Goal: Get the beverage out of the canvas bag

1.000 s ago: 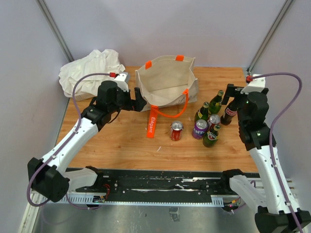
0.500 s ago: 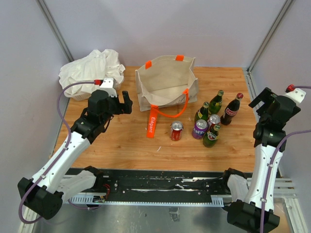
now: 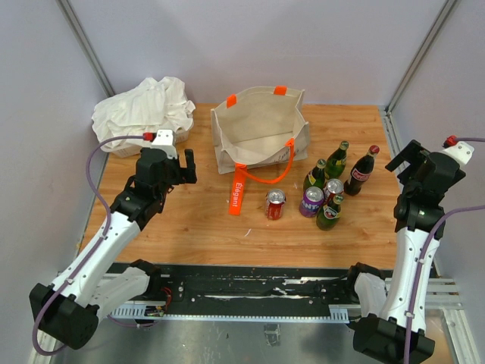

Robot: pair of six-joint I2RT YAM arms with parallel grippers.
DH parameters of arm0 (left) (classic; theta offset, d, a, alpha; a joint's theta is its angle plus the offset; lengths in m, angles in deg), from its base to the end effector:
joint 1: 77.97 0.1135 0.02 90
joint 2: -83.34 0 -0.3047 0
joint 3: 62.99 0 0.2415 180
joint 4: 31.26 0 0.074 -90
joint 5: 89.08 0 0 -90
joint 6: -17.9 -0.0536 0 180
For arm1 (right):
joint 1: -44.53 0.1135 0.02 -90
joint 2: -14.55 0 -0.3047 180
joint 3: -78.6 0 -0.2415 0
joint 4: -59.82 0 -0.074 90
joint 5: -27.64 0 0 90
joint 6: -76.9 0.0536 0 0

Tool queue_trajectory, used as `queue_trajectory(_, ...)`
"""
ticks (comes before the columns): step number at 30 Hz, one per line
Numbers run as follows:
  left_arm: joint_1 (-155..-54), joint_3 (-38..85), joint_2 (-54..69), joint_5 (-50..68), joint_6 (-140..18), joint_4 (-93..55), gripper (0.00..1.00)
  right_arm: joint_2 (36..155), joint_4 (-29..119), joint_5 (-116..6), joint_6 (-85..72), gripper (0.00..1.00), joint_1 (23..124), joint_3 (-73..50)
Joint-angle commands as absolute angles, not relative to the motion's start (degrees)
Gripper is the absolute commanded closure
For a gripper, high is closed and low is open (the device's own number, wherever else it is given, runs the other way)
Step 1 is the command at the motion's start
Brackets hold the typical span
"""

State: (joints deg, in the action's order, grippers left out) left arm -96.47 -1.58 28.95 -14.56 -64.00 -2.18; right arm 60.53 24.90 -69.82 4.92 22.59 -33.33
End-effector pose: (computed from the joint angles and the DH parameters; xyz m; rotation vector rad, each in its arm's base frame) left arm 0.1930 -0.0495 0.3435 -0.0011 1.9414 -0.0439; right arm 0.1421 -0.0647 0.3952 0.7005 1.6536 -0.1658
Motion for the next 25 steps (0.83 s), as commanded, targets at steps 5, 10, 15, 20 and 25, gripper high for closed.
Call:
queue_trajectory(5, -87.35, -0.66, 20.67, -8.52, -64.66, -10.89, 0.0, 60.25, 24.54, -68.21, 5.31, 0.02, 21.94, -34.01)
queue_trajectory(10, -86.76, -0.49, 19.31, -5.43, -62.53, -12.96, 0.0, 59.75, 24.52, -67.2, 5.59, 0.02, 21.98, -34.61)
queue_trajectory(15, -86.75, -1.06, 19.76, -4.81, -61.86, -13.19, 0.0, 59.54, 24.65, -66.96, 5.51, 0.02, 21.94, -34.97)
queue_trajectory(20, -86.76, -1.22, 19.91, -4.93, -61.99, -12.53, 0.0, 59.46, 24.96, -66.25, 5.75, 0.02, 21.94, -35.12)
queue_trajectory(25, -86.76, -1.45, 19.72, -5.04, -61.99, -12.42, 0.0, 59.42, 25.13, -66.06, 5.59, 0.02, 21.94, -35.16)
